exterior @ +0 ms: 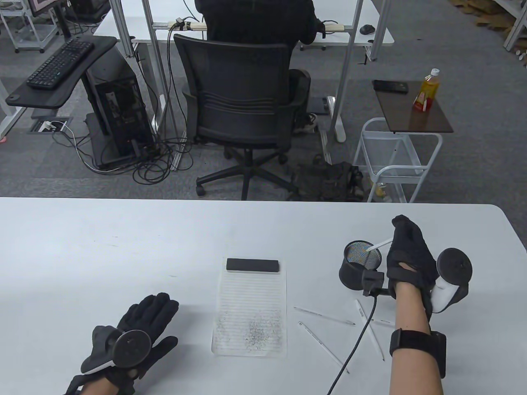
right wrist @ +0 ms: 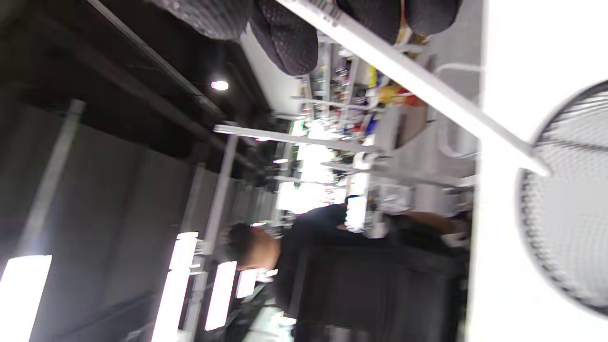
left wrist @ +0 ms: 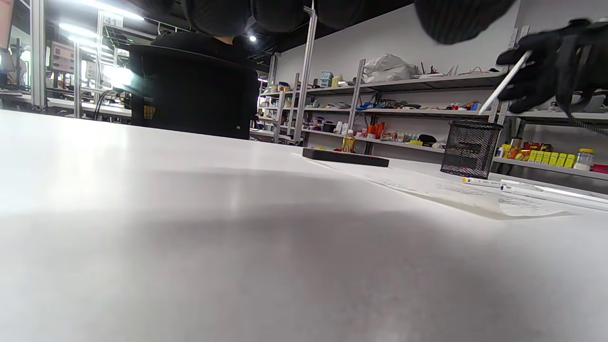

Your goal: Press to extend mechanical pencil leads

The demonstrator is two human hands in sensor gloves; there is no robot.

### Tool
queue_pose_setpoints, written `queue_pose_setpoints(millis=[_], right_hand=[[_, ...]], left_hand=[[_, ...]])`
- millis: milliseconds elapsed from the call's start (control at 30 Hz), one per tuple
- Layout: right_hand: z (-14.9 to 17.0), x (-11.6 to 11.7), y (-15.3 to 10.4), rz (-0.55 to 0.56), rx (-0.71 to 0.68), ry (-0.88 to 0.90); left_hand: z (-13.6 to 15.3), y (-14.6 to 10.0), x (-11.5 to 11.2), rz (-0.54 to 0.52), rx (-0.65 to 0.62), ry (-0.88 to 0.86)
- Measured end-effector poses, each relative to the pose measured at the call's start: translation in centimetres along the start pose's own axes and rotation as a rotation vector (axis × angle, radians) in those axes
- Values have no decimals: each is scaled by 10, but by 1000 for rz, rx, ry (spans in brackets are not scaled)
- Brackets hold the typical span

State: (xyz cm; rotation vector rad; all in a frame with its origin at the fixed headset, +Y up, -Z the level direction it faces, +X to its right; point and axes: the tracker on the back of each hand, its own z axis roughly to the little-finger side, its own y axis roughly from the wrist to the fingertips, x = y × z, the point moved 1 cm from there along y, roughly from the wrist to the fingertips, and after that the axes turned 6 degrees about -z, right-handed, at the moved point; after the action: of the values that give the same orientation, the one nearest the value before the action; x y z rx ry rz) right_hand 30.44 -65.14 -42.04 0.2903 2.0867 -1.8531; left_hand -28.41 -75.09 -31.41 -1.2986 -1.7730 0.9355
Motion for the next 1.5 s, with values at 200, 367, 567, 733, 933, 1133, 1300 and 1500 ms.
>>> queue_pose_setpoints(millis=[200, 367, 567, 733, 933, 1133, 1300, 1500], right_hand=[[-39, 19, -33, -274, -140, 184], [-32, 56, -63, -396, -163, 348], [9, 113, -86, -533, -194, 566], [43, 141, -94, -532, -133, 762], [73, 147, -99, -442, -102, 907], [79, 149, -99, -511, -143, 942], [80, 150, -99, -504, -140, 907], [83, 154, -101, -501, -134, 944]], left_hand=[[-2, 0, 0, -5, -6, 3], [-2, -1, 0, -4, -8, 3], [-3, -1, 0, -3, -11, 0], [-3, -1, -1, -8, -15, -5], [-4, 0, -1, -12, -21, -9], [-4, 0, -1, -18, -26, -10], [-5, 0, -1, -12, -27, -8], [-5, 0, -2, -11, -29, -9]])
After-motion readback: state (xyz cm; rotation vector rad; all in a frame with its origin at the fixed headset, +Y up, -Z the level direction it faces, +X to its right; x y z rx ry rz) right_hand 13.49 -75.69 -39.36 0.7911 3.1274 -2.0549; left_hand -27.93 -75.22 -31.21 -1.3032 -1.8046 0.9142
